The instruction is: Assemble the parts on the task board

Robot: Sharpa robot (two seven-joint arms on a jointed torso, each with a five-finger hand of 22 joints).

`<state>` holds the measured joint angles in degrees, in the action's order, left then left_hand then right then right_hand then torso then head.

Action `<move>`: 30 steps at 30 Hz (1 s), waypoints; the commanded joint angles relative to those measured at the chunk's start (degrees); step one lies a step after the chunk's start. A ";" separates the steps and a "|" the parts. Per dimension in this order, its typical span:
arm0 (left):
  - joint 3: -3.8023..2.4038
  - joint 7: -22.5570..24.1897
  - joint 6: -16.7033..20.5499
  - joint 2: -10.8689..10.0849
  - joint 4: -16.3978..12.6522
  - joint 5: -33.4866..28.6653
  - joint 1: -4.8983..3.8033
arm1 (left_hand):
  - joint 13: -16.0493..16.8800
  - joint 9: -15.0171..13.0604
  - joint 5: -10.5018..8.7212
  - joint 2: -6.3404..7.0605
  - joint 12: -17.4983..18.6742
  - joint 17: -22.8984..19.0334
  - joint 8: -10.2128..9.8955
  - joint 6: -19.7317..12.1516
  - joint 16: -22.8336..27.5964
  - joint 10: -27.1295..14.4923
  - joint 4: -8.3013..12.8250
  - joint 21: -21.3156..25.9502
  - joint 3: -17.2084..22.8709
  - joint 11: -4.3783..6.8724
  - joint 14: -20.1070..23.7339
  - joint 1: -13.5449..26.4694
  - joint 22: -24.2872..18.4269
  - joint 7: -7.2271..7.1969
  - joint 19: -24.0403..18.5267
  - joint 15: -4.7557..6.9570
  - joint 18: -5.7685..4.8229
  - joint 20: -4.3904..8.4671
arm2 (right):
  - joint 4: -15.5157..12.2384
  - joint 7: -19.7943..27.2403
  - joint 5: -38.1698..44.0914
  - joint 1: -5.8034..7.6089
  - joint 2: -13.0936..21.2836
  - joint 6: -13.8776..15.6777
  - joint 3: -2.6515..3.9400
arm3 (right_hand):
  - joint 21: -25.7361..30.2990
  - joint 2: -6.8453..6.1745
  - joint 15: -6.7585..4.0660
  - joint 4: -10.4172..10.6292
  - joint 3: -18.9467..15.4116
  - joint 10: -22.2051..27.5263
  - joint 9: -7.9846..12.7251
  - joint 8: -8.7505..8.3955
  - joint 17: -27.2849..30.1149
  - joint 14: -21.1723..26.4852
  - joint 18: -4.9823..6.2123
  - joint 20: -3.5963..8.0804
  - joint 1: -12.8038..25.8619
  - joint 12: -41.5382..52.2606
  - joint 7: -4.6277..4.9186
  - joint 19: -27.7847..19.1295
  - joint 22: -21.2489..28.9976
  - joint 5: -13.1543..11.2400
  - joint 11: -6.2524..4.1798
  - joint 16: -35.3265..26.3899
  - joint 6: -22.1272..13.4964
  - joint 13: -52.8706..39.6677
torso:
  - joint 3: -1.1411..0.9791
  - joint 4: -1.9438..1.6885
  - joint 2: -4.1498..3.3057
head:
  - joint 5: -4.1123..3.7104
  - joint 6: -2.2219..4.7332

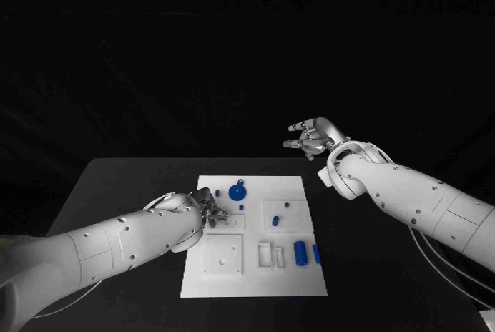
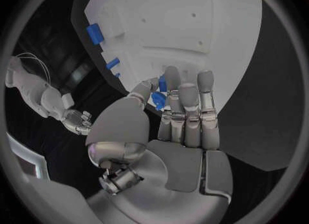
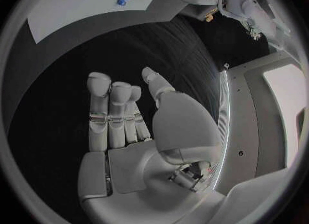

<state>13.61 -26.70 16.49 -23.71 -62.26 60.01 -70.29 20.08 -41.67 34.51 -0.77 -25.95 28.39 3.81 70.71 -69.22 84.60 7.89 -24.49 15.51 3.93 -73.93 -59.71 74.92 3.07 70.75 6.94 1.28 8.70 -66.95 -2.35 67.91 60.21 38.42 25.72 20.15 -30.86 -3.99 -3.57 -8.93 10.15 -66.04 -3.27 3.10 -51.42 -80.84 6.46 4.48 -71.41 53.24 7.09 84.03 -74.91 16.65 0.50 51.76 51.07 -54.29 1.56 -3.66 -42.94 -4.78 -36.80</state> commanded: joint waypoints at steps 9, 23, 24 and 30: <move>0.01 0.68 -2.80 1.33 1.46 -0.43 0.05 | -0.13 0.27 -0.47 -0.55 -0.26 0.14 0.14 6.10 0.20 1.90 5.83 0.07 6.13 0.93 -0.32 -0.53 1.10 -4.44 0.21 0.45 -0.68 -0.24 | 0.00 -0.10 -0.07 0.01 -0.17 -0.96 0.02 | -0.14 0.02 0.03 -0.05 0.11 0.40 -0.09 0.22 0.09 0.45 0.67 0.06 0.41 0.34 0.15 2.73 -0.28 0.25 0.13 0.23 0.31 0.10 | 0.04 0.00 0.04 | -0.08 -0.09; 0.03 0.46 -5.22 1.82 1.67 -0.37 0.08 | -0.10 0.66 -1.03 -0.69 -0.19 0.24 0.12 5.94 0.24 1.88 5.74 0.10 6.00 0.87 -0.19 -0.63 1.09 -4.37 0.11 0.39 -0.70 -0.29 | 0.06 -0.18 -0.07 0.01 -0.30 -1.15 0.02 | -0.14 0.02 0.03 -0.05 0.11 0.40 -0.09 0.22 0.09 0.45 0.67 0.06 0.41 0.34 0.15 2.73 -0.28 0.25 0.13 0.23 0.31 0.10 | 0.06 -0.06 0.05 | -0.05 -0.15; 0.03 0.43 -5.35 1.83 1.71 -0.35 0.10 | -0.08 0.80 -1.09 -0.70 -0.19 0.26 0.11 5.93 0.23 1.88 5.70 0.10 5.97 0.87 -0.21 -0.67 1.10 -4.36 0.11 0.39 -0.69 -0.29 | 0.06 -0.19 -0.07 0.01 -0.30 -1.17 0.02 | -0.14 0.02 0.03 -0.05 0.11 0.40 -0.09 0.22 0.09 0.45 0.67 0.06 0.41 0.34 0.15 2.73 -0.28 0.25 0.13 0.23 0.31 0.10 | 0.04 -0.06 0.05 | -0.04 -0.15; 0.04 0.34 -5.85 1.83 1.85 -0.24 0.19 | -0.03 1.30 -1.18 -0.68 -0.17 0.29 0.13 5.96 0.23 1.88 5.65 0.13 5.90 0.86 -0.20 -0.80 1.09 -4.34 0.12 0.38 -0.69 -0.30 | 0.10 -0.21 -0.07 0.01 -0.36 -1.27 0.02 | -0.14 0.02 0.03 -0.05 0.11 0.40 -0.09 0.22 0.09 0.45 0.67 0.06 0.41 0.34 0.15 2.73 -0.28 0.25 0.13 0.23 0.31 0.10 | 0.05 -0.05 0.03 | -0.06 -0.24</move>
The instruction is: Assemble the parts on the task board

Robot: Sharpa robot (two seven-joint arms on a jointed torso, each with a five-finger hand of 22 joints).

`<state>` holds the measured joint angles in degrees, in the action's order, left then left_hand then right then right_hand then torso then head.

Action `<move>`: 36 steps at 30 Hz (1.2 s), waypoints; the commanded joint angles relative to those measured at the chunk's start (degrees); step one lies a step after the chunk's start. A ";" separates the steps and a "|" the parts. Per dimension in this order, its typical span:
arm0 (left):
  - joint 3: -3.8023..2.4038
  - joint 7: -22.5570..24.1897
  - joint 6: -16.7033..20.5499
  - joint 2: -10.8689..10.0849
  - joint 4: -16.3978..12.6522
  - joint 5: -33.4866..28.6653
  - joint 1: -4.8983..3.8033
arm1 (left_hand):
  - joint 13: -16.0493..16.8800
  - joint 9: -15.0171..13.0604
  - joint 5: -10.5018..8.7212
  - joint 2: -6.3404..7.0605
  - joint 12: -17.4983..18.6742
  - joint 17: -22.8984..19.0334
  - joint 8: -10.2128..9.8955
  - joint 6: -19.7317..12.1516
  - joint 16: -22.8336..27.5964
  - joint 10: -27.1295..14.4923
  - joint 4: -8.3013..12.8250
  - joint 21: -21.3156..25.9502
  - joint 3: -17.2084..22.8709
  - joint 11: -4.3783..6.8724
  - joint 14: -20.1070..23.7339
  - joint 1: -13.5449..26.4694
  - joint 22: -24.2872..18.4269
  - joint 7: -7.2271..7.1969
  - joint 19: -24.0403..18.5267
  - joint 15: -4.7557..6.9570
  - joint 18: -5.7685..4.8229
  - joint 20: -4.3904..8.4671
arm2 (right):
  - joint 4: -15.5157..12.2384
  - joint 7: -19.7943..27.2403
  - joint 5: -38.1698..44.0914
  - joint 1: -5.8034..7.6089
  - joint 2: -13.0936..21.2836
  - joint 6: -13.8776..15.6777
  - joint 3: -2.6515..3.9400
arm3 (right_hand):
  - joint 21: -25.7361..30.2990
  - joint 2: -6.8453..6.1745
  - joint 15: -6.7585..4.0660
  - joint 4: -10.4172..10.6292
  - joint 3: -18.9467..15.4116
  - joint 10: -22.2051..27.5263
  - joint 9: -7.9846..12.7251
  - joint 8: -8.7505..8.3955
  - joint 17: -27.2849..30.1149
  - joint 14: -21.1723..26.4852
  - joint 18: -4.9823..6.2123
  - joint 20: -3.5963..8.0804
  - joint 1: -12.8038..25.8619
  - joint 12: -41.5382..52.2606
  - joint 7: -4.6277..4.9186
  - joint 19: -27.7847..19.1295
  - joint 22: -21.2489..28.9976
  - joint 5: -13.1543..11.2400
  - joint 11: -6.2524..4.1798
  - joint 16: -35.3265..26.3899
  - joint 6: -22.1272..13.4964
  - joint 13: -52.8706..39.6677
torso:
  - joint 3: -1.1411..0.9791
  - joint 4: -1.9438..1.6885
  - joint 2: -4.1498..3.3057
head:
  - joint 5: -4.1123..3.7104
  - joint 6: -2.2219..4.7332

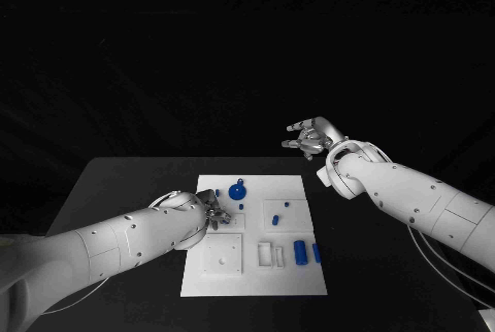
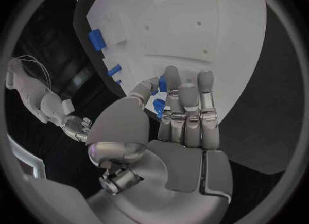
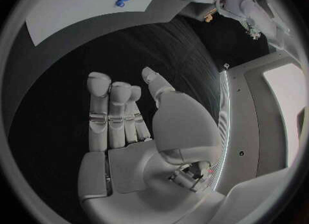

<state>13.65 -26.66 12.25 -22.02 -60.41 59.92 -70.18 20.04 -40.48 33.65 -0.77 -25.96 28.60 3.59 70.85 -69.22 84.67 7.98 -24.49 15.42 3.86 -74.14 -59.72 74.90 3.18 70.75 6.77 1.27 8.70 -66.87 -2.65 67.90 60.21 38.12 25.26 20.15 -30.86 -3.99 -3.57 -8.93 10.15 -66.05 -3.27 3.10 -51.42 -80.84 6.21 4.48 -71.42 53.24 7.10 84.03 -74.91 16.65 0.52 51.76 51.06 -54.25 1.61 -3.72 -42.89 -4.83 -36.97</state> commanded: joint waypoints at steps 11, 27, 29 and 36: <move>0.01 0.09 -1.79 0.09 0.11 0.16 0.15 | 0.07 0.45 -0.33 -0.65 -0.20 0.10 0.37 5.86 0.20 1.83 5.52 0.09 5.94 0.96 -0.04 -0.89 1.12 -4.45 0.19 0.57 -0.67 -0.29 | 0.10 0.03 -0.06 0.00 -0.13 -0.96 0.03 | -0.14 0.02 0.03 -0.05 0.11 0.41 -0.09 0.22 0.09 0.45 0.93 0.06 0.41 0.35 0.15 2.73 -0.28 0.25 0.11 0.23 0.32 0.06 | -0.01 0.04 -0.03 | 0.06 -0.15; 0.00 -0.31 -2.15 0.09 0.81 0.67 0.16 | 0.13 0.76 -0.45 -0.66 -0.22 0.10 0.40 5.89 0.22 1.83 5.43 0.04 5.91 0.97 -0.09 -0.97 1.12 -4.45 0.24 0.58 -0.65 -0.28 | 0.13 0.00 -0.06 0.00 -0.08 -1.00 0.03 | -0.14 0.02 0.03 -0.05 0.11 0.41 -0.09 0.22 0.09 0.45 0.93 0.06 0.41 0.35 0.15 2.73 -0.28 0.25 0.11 0.23 0.32 0.06 | -0.01 0.04 -0.03 | -0.01 -0.12; 0.00 -0.42 -2.36 0.08 0.84 0.70 0.16 | 0.16 0.81 -0.44 -0.61 -0.28 0.11 0.41 5.96 0.19 1.85 5.47 0.00 5.90 0.98 -0.14 -1.00 1.13 -4.48 0.27 0.60 -0.66 -0.27 | 0.13 -0.01 -0.05 0.00 -0.07 -0.99 0.03 | -0.14 0.02 0.03 -0.05 0.11 0.41 -0.09 0.22 0.09 0.45 0.93 0.06 0.41 0.35 0.15 2.73 -0.28 0.25 0.11 0.23 0.32 0.06 | -0.01 0.02 -0.02 | -0.07 -0.21; 0.00 -0.61 -2.71 0.19 0.97 0.74 0.16 | 0.22 0.89 -0.52 -0.52 -0.39 0.13 0.42 6.05 0.15 1.85 5.45 -0.03 5.79 0.99 -0.19 -0.92 1.12 -4.50 0.29 0.61 -0.69 -0.26 | 0.12 -0.02 -0.04 0.00 -0.05 -1.00 0.03 | -0.14 0.02 0.03 -0.05 0.11 0.41 -0.09 0.22 0.09 0.45 0.93 0.06 0.41 0.35 0.15 2.73 -0.28 0.25 0.11 0.23 0.32 0.06 | -0.02 0.03 -0.04 | -0.16 -0.15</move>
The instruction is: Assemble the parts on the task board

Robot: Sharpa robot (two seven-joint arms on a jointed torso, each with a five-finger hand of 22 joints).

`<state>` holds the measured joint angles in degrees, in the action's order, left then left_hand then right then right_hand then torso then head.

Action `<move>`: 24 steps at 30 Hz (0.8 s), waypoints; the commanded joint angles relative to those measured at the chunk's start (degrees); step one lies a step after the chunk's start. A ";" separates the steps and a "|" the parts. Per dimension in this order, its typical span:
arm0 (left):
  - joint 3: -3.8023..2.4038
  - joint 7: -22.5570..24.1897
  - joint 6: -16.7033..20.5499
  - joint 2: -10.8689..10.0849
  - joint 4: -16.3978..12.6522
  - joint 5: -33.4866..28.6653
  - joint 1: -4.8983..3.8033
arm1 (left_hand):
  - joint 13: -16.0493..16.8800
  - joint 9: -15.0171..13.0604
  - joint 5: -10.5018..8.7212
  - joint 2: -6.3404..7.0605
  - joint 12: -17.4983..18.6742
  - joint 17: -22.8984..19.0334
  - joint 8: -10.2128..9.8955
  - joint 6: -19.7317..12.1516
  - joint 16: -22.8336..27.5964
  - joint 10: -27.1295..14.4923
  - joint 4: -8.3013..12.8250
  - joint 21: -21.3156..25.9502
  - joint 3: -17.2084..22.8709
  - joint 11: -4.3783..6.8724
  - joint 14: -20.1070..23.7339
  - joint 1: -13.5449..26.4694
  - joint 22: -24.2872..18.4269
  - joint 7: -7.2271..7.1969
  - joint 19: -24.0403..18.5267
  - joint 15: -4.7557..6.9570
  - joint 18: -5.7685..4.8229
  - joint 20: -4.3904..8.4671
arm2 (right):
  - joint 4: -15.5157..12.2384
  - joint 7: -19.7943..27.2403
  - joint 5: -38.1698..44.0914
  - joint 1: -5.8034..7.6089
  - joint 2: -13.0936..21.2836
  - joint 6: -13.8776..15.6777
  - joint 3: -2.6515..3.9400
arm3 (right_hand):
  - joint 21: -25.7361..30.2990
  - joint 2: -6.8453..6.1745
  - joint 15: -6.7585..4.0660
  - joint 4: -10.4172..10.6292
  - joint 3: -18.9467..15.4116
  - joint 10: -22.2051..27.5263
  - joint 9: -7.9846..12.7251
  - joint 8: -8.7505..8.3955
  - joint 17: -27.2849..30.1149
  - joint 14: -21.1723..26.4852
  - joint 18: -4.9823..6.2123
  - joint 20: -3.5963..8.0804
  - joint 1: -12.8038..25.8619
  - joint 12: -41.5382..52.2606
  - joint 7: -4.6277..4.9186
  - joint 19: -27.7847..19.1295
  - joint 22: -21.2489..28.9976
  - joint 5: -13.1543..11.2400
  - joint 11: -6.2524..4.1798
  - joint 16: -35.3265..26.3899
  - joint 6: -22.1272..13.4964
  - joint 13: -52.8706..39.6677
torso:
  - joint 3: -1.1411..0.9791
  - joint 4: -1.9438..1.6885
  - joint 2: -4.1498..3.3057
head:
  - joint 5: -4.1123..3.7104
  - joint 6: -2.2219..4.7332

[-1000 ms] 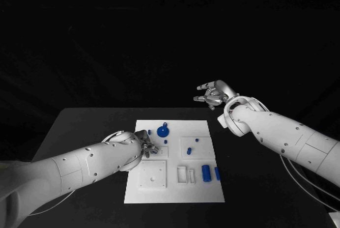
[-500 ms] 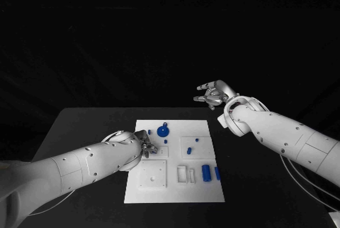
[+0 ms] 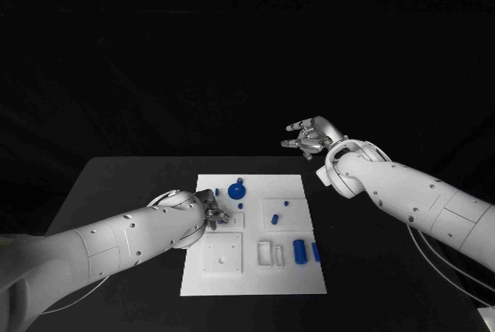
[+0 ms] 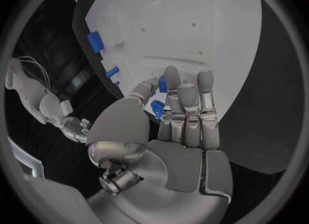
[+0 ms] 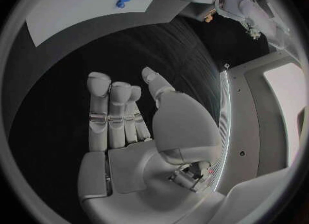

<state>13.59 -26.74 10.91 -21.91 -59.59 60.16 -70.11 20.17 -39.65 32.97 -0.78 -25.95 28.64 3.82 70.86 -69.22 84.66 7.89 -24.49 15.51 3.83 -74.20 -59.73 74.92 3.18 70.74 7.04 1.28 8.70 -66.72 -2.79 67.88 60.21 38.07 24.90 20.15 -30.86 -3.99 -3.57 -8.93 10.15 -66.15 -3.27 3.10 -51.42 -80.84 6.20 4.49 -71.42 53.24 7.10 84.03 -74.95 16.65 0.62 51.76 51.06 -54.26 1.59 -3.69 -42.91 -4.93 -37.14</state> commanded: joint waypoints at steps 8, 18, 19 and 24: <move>0.05 -0.53 -1.48 0.38 0.53 0.52 0.09 | 0.36 0.05 -0.20 -0.57 -1.04 0.23 0.25 6.49 -0.10 1.91 5.14 -0.11 5.35 1.07 -0.35 -0.76 1.09 -4.70 0.46 0.44 -0.78 -0.17 | 0.02 0.11 -0.03 0.00 -0.02 -0.65 0.03 | -0.25 0.19 0.04 -0.21 0.05 0.58 -0.09 0.21 0.10 0.46 0.94 0.06 0.39 0.36 0.16 2.71 0.01 0.29 0.01 0.19 0.17 0.17 | -0.03 0.00 -0.01 | -0.17 -0.01; 0.05 -0.28 -1.86 1.04 1.16 0.65 0.08 | 0.87 0.33 -5.60 -1.10 -2.69 0.77 0.17 7.69 -0.40 1.99 3.22 0.09 3.62 0.98 -0.72 -1.48 1.00 -5.09 0.82 0.56 -1.16 -0.06 | 0.21 0.14 -0.02 0.00 -0.23 -0.69 0.03 | -0.25 0.19 0.04 -0.21 0.05 0.58 -0.09 0.21 0.10 0.46 0.94 0.06 0.39 0.36 0.16 2.71 0.01 0.29 0.01 0.19 0.17 0.17 | -0.07 -0.01 -0.03 | -0.22 0.04; 0.04 -0.26 -1.90 1.12 1.24 0.68 0.08 | 0.89 0.38 -5.87 -1.15 -2.76 0.81 0.18 7.75 -0.41 2.00 3.05 0.11 3.52 0.97 -0.76 -1.57 1.02 -5.11 0.88 0.56 -1.17 -0.05 | 0.21 0.14 -0.02 0.00 -0.23 -0.70 0.02 | -0.25 0.19 0.04 -0.21 0.05 0.58 -0.09 0.21 0.10 0.46 0.94 0.06 0.39 0.36 0.16 2.71 0.01 0.29 0.01 0.19 0.17 0.17 | -0.06 -0.01 -0.04 | -0.23 0.05; 0.04 -0.15 -2.33 1.39 1.44 0.76 0.08 | 1.01 0.49 -6.09 -1.10 -3.14 0.98 0.24 8.08 -0.51 2.04 2.82 0.18 3.31 0.95 -0.94 -1.80 1.03 -5.19 0.99 0.58 -1.20 -0.04 | 0.26 0.14 -0.02 0.00 -0.28 -0.73 0.02 | -0.25 0.19 0.04 -0.21 0.05 0.58 -0.09 0.21 0.10 0.46 0.94 0.06 0.39 0.36 0.16 2.71 0.01 0.29 0.01 0.19 0.17 0.17 | -0.07 0.04 -0.06 | -0.32 -0.04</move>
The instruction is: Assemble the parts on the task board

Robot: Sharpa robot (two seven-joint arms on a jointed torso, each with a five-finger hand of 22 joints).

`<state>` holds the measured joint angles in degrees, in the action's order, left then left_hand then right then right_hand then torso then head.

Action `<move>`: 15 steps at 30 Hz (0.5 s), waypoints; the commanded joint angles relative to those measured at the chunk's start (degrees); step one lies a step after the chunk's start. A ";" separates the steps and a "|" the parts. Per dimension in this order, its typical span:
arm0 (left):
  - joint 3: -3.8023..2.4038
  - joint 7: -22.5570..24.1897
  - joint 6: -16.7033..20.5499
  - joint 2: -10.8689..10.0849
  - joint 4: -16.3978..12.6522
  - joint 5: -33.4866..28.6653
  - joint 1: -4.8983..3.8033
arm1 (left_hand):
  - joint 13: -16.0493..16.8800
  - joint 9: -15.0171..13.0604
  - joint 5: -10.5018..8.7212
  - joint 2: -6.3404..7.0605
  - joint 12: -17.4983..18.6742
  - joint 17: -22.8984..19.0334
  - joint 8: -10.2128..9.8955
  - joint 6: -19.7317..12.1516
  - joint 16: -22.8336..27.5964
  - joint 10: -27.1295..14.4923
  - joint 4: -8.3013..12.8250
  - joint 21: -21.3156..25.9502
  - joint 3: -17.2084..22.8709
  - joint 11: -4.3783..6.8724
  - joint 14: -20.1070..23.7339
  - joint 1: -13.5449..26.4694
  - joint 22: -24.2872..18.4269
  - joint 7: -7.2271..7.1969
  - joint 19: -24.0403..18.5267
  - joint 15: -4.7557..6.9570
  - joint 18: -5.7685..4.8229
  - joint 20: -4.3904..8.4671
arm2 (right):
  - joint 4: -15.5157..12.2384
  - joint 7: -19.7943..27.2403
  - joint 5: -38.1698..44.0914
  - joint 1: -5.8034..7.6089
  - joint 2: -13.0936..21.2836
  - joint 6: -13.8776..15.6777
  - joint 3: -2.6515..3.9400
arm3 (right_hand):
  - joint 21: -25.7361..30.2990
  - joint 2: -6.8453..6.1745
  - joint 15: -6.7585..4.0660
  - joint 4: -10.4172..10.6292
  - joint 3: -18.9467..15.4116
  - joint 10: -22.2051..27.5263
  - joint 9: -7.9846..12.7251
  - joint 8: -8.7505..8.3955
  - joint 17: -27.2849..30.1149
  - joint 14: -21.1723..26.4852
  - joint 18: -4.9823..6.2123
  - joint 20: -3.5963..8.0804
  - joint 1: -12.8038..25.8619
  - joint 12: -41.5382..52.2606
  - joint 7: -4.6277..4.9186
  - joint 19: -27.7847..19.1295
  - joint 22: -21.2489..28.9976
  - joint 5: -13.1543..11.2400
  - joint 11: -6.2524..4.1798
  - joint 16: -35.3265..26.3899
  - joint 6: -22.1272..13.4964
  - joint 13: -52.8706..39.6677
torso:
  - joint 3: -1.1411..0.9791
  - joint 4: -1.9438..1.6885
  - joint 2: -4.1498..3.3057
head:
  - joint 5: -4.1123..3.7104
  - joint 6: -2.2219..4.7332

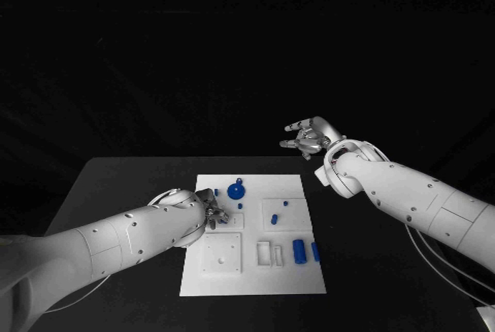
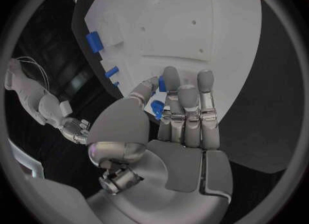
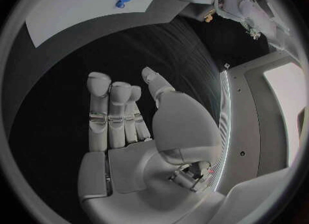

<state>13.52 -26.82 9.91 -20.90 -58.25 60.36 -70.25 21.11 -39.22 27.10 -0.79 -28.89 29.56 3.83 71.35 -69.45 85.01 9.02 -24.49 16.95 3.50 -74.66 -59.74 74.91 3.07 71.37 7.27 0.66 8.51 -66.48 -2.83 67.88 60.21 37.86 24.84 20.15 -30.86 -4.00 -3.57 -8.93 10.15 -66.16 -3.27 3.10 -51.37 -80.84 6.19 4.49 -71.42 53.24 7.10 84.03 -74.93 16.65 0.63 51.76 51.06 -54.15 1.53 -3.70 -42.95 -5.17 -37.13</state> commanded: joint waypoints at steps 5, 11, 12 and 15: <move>0.11 0.04 -1.78 0.62 0.18 0.69 0.22 | 0.28 0.22 -0.46 -1.04 -0.86 0.34 0.20 7.97 -0.42 1.70 1.45 0.14 1.59 1.27 -0.64 -2.02 1.10 -5.14 0.48 0.33 -0.59 0.10 | 0.07 0.18 -0.02 -0.01 -0.10 -0.68 0.02 | -0.25 0.20 0.04 -0.22 0.05 0.59 -0.08 0.21 0.05 0.46 0.94 0.06 0.39 0.36 0.16 2.71 0.00 0.28 0.00 0.20 0.17 0.06 | 0.02 0.04 -0.05 | -0.20 -0.11; 0.11 0.08 -1.98 0.74 0.21 1.08 0.22 | 0.36 0.26 -0.70 -1.05 -1.12 0.47 0.22 8.18 -0.46 1.72 1.35 0.11 1.44 1.25 -0.70 -2.17 1.09 -5.19 0.53 0.33 -0.57 0.09 | 0.13 0.20 -0.02 -0.01 -0.15 -0.68 0.02 | -0.25 0.20 0.04 -0.22 0.05 0.59 -0.08 0.21 0.05 0.46 0.94 0.06 0.39 0.36 0.16 2.71 0.00 0.28 0.00 0.20 0.17 0.06 | 0.00 -0.02 0.02 | -0.35 -0.21; 0.11 0.09 -1.99 0.74 0.21 1.10 0.22 | 0.36 0.27 -0.70 -1.05 -1.14 0.49 0.22 8.19 -0.47 1.72 1.35 0.11 1.44 1.24 -0.71 -2.18 1.09 -5.19 0.53 0.33 -0.57 0.09 | 0.13 0.20 -0.02 -0.01 -0.15 -0.68 0.02 | -0.25 0.20 0.04 -0.22 0.05 0.59 -0.08 0.21 0.05 0.46 0.94 0.06 0.39 0.36 0.16 2.71 0.00 0.28 0.00 0.20 0.17 0.06 | 0.00 -0.02 0.02 | -0.35 -0.21; 0.11 0.12 -2.05 0.74 0.23 1.19 0.22 | 0.45 0.29 -0.76 -1.04 -1.43 0.61 0.26 8.42 -0.53 1.74 1.18 0.05 1.28 1.22 -0.78 -2.13 1.11 -5.25 0.58 0.33 -0.56 0.08 | 0.15 0.20 -0.02 -0.01 -0.17 -0.70 0.02 | -0.25 0.20 0.04 -0.22 0.05 0.59 -0.08 0.21 0.05 0.46 0.94 0.06 0.39 0.36 0.16 2.71 0.00 0.28 0.00 0.20 0.17 0.06 | 0.01 -0.04 0.05 | -0.45 -0.25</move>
<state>13.50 -26.88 9.15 -20.55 -57.89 61.06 -70.37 21.54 -38.89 26.50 -0.56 -30.17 30.14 3.81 71.94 -69.67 85.29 9.16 -24.49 17.09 3.25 -75.15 -59.97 74.91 3.23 71.57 7.17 0.70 8.71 -66.33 -2.84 67.88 60.20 37.75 24.78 20.15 -30.86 -4.00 -3.57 -8.93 10.15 -66.02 -3.26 3.10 -51.38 -80.84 6.19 4.49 -71.42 53.24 7.10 84.03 -74.92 16.65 0.48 51.76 51.05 -54.16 1.53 -3.70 -42.96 -5.54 -37.34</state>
